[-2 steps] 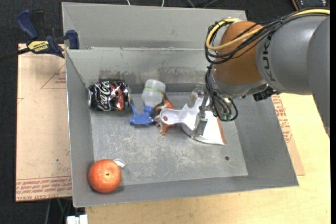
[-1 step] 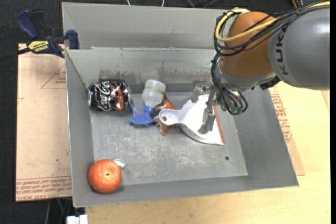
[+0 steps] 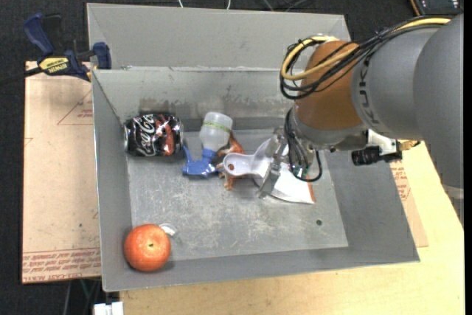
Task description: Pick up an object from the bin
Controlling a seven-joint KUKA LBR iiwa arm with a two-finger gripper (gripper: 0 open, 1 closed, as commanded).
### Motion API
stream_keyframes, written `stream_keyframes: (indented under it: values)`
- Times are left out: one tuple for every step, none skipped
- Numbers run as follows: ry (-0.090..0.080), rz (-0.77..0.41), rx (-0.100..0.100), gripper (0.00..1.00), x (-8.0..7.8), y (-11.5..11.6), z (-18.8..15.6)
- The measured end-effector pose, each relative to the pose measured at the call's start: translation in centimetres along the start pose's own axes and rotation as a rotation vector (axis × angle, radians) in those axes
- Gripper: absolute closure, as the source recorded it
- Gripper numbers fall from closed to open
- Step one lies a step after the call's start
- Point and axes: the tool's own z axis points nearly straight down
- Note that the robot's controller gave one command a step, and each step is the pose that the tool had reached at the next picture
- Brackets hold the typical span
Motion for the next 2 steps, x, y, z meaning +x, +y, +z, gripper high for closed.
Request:
stream_keyframes:
  values:
    - [-0.012, -0.187, -0.002, 0.00, -2.8, 0.2, 3.2]
    - [-0.002, -0.027, -0.003, 1.00, 0.1, -0.6, 3.1]
